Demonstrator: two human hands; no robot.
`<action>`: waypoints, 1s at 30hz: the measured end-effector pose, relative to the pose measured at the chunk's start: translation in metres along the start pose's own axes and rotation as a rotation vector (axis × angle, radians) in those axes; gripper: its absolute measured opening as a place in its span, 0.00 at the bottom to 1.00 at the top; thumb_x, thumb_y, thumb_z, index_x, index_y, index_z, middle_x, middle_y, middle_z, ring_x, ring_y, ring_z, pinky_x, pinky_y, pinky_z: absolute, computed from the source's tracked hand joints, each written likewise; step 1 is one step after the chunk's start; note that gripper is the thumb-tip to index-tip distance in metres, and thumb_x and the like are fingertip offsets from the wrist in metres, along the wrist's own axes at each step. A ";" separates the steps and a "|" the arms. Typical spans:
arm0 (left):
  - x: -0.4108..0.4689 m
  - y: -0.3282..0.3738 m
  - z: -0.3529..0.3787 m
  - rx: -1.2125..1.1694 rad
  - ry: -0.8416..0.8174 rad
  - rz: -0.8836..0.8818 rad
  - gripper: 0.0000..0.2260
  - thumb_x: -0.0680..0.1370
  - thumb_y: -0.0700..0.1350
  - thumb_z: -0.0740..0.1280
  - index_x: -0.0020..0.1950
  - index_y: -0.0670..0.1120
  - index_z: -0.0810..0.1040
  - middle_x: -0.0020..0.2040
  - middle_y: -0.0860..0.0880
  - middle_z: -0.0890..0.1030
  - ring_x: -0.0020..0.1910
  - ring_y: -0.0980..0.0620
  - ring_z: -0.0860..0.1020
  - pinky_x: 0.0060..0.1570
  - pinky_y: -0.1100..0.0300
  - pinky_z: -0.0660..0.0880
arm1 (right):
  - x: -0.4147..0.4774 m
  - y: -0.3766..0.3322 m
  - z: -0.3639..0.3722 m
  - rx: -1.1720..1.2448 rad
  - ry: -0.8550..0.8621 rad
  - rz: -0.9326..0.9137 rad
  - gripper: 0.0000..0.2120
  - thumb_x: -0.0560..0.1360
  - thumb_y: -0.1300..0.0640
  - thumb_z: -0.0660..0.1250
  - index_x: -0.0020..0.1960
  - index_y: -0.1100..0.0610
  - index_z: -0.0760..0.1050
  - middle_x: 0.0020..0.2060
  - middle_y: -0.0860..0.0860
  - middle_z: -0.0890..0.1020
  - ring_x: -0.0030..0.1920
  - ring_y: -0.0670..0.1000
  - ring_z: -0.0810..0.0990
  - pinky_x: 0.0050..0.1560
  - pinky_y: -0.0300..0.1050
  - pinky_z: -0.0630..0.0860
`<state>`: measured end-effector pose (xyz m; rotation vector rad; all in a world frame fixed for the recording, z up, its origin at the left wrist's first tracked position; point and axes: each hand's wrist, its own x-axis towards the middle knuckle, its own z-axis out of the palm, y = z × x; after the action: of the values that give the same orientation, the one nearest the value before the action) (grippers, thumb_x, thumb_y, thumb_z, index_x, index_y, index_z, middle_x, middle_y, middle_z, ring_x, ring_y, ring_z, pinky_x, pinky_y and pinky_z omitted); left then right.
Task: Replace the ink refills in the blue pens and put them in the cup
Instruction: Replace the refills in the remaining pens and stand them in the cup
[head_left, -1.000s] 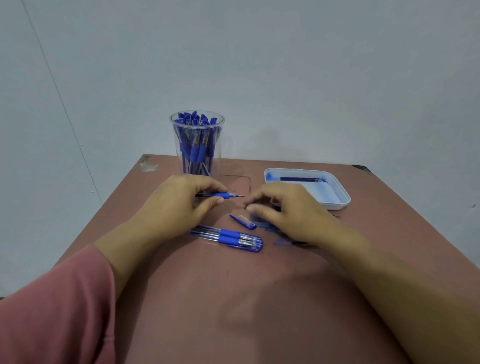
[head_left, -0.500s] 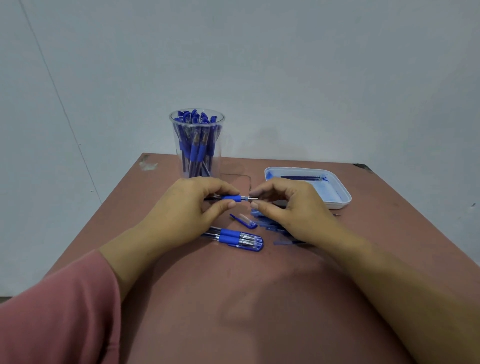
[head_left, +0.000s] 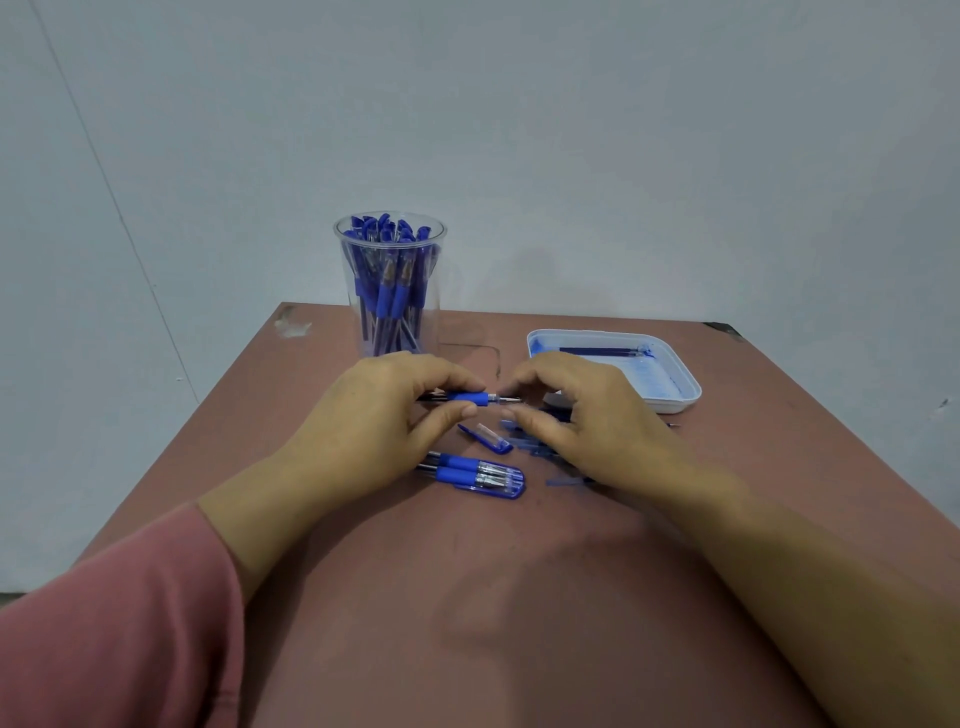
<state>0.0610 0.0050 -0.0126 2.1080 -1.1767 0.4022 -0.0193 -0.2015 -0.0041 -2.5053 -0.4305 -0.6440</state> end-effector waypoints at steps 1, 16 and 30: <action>0.000 0.000 0.000 0.003 0.001 0.005 0.10 0.76 0.50 0.70 0.57 0.54 0.82 0.49 0.60 0.82 0.48 0.61 0.79 0.49 0.56 0.78 | 0.001 0.001 0.001 -0.014 -0.003 -0.008 0.03 0.76 0.54 0.69 0.50 0.50 0.78 0.41 0.36 0.77 0.44 0.41 0.76 0.45 0.30 0.70; 0.001 -0.001 0.001 -0.001 0.006 0.017 0.10 0.76 0.49 0.70 0.57 0.54 0.81 0.49 0.59 0.82 0.48 0.61 0.79 0.49 0.55 0.78 | -0.003 0.001 -0.001 0.024 0.033 -0.014 0.16 0.74 0.49 0.71 0.61 0.43 0.75 0.43 0.39 0.79 0.47 0.41 0.78 0.49 0.31 0.73; 0.000 -0.002 0.002 -0.023 0.009 0.032 0.12 0.76 0.54 0.67 0.57 0.55 0.81 0.49 0.60 0.82 0.49 0.61 0.79 0.49 0.55 0.78 | -0.001 0.002 0.002 -0.056 0.042 -0.056 0.05 0.76 0.53 0.69 0.50 0.53 0.78 0.40 0.35 0.75 0.43 0.41 0.76 0.44 0.34 0.72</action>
<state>0.0626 0.0039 -0.0147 2.0677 -1.2053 0.4104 -0.0184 -0.2020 -0.0066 -2.5355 -0.4747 -0.7387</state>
